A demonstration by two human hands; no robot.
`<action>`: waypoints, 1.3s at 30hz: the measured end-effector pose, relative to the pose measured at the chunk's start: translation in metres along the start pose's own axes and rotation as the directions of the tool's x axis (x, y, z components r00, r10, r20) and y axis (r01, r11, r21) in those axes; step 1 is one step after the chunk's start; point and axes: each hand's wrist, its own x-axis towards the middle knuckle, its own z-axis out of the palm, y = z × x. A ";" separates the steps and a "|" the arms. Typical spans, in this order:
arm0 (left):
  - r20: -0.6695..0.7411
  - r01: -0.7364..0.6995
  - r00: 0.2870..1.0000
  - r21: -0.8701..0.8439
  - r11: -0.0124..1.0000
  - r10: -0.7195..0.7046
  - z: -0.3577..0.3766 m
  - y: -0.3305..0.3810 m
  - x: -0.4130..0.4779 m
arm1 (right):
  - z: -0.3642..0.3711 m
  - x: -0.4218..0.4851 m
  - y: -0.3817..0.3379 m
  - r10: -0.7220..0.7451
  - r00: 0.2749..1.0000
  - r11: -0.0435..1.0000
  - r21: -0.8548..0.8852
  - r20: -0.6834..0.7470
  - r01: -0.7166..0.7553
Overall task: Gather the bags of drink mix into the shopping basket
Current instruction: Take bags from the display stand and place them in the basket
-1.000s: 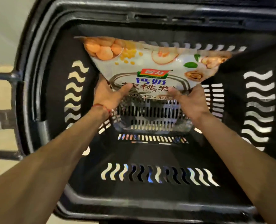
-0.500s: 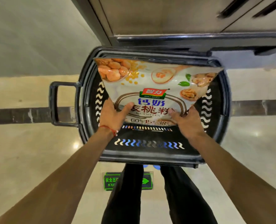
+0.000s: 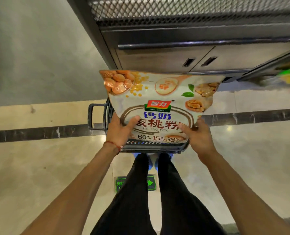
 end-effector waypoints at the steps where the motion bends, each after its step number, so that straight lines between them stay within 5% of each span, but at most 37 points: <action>1: 0.007 -0.018 1.000 -0.002 1.000 0.018 -0.002 0.012 -0.010 | -0.006 -0.013 -0.010 -0.012 1.000 1.000 0.016 -0.001 0.012; 12: 0.059 -0.191 0.980 0.043 0.981 0.189 0.026 0.115 -0.102 | -0.095 -0.096 -0.051 -0.143 0.983 0.983 0.098 -0.118 0.154; 25: 0.078 -0.300 0.952 0.045 0.953 0.296 0.182 0.183 -0.185 | -0.277 -0.108 -0.040 -0.219 0.963 0.957 0.160 -0.158 0.244; 39: -0.058 -0.392 0.918 0.023 0.919 0.393 0.305 0.287 -0.166 | -0.405 -0.054 -0.098 -0.321 0.929 0.926 0.146 -0.184 0.349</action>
